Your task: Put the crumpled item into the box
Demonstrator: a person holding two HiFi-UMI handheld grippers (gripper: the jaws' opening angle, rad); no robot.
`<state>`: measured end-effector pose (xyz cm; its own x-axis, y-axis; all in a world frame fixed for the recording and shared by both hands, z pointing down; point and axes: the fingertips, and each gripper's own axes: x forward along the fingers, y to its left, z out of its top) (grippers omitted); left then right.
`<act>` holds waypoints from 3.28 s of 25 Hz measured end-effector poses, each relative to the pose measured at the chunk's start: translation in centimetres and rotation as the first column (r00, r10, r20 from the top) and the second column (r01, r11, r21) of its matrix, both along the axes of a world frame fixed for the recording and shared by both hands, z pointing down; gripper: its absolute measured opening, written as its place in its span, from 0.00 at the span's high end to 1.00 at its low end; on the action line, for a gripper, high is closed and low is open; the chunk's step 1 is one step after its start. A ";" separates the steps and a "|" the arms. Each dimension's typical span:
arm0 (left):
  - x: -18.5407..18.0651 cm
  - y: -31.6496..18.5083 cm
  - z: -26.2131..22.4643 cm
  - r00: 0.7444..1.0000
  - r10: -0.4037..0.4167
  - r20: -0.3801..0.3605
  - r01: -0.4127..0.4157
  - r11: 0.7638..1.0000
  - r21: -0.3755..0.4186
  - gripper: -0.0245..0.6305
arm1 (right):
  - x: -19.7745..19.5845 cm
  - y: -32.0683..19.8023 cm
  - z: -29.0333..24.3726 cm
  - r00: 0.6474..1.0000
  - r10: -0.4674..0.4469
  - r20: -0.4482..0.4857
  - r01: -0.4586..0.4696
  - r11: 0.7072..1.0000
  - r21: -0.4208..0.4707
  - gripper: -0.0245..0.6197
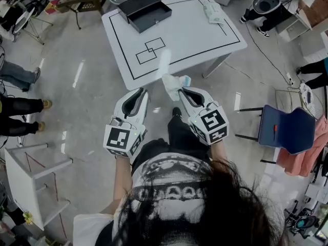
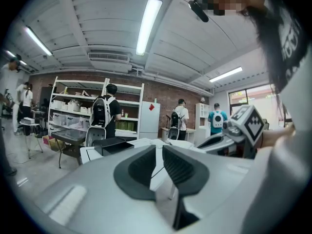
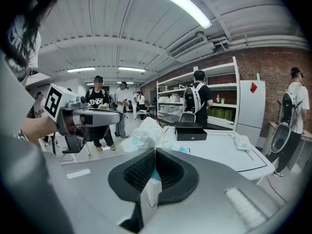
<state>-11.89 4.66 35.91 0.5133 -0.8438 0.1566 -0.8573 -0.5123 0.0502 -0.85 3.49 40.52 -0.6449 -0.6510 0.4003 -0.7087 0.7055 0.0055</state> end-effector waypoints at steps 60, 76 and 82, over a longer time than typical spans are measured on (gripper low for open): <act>1.6 -28.1 4.8 0.986 -0.117 0.120 0.133 0.982 -0.133 0.96 | -1.2 -37.0 5.1 0.970 -0.217 -0.110 0.213 0.976 -0.040 0.94; 0.4 -32.6 9.0 0.994 0.013 0.112 0.013 0.974 -0.227 0.96 | -8.7 -49.7 12.8 0.901 -0.278 -0.334 0.241 0.959 -0.148 0.94; 0.0 -33.0 9.7 0.994 0.017 0.109 0.010 0.970 -0.242 0.96 | -9.7 -52.7 15.6 0.849 -0.312 -0.426 0.251 0.948 -0.195 0.94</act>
